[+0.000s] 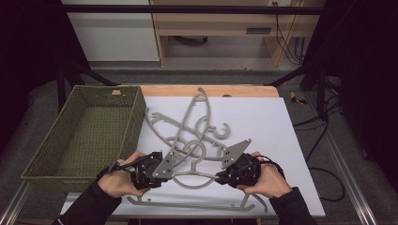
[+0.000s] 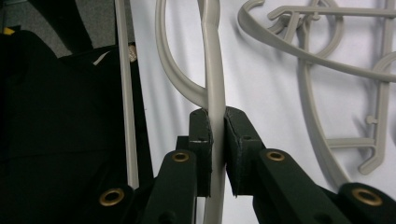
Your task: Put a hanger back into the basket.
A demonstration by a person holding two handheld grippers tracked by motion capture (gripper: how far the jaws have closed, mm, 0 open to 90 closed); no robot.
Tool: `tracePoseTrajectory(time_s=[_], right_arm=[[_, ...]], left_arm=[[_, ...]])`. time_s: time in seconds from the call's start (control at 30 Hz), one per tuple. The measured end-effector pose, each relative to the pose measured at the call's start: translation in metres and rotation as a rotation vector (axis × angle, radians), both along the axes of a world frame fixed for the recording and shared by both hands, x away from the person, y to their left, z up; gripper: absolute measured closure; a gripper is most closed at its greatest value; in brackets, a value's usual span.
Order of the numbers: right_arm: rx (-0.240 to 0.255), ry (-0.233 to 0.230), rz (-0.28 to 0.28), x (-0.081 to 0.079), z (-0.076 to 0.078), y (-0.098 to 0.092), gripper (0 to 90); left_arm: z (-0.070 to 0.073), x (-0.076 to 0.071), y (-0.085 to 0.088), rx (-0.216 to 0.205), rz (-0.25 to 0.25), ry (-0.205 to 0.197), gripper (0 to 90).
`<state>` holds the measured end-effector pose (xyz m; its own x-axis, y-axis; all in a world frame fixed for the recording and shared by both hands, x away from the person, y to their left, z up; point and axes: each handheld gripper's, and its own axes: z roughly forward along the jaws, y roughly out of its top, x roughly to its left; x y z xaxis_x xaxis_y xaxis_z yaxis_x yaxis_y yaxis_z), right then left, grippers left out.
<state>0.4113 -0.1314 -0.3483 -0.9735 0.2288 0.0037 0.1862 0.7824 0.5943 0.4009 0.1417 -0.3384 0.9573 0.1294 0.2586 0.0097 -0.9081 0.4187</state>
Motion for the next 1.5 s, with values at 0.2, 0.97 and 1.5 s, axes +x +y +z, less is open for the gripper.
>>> tracePoseTrajectory(time_s=[0.2, 0.97, 1.5], right_arm=[[0.024, -0.026, -0.024, 0.002, 0.003, -0.004, 79.4], [0.478, -0.275, -0.553, -0.014, 0.007, -0.064, 22.6], [0.480, -0.256, -0.745, -0.032, -0.031, -0.095, 6.3]], left_arm=[[0.002, -0.002, 0.003, -0.059, 0.034, 0.017, 81.9], [0.006, 0.019, 0.024, -0.301, 0.391, -0.084, 82.3], [0.055, 0.030, 0.059, -0.357, 0.430, -0.150, 82.4]])
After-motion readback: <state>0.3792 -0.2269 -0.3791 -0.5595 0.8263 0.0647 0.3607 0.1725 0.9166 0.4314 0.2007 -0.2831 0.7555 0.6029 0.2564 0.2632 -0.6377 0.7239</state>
